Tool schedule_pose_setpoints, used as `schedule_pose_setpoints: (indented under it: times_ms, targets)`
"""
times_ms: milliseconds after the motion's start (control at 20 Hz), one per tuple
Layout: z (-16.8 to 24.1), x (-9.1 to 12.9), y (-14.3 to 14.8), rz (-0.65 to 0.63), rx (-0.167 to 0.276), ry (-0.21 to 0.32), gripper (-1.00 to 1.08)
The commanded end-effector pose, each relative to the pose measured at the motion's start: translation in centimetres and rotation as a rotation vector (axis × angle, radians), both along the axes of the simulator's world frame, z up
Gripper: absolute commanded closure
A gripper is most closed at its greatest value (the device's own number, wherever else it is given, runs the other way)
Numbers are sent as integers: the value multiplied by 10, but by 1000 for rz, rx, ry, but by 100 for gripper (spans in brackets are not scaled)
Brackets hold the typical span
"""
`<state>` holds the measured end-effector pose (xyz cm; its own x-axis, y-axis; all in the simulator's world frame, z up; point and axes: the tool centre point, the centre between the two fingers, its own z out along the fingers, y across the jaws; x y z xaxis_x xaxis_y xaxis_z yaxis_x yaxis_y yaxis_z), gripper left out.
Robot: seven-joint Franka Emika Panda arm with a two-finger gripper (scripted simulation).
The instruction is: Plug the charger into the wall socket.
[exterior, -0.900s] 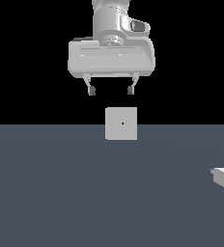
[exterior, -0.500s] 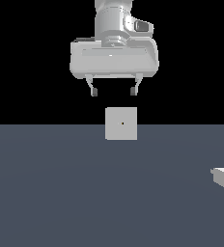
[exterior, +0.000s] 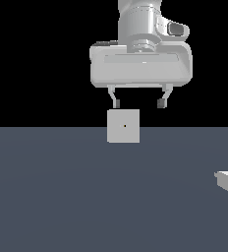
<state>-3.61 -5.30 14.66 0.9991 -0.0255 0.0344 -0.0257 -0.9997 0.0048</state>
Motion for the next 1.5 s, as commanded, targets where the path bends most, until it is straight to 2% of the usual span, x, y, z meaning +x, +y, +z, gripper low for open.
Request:
schedule_pose_setpoints:
  times_ms: [0,400,700,1050,1450]
  targets:
    - [-12,-12,-20,2,-1,-8,-92]
    - [-51,-47,-84,12,-1,-35,-92]
    - [-72,-63,-117,18,1,-49,-92]
    - [-83,-71,-135,21,3,-57,-92]
    - [-89,-72,-137,20,3,-57,-92]
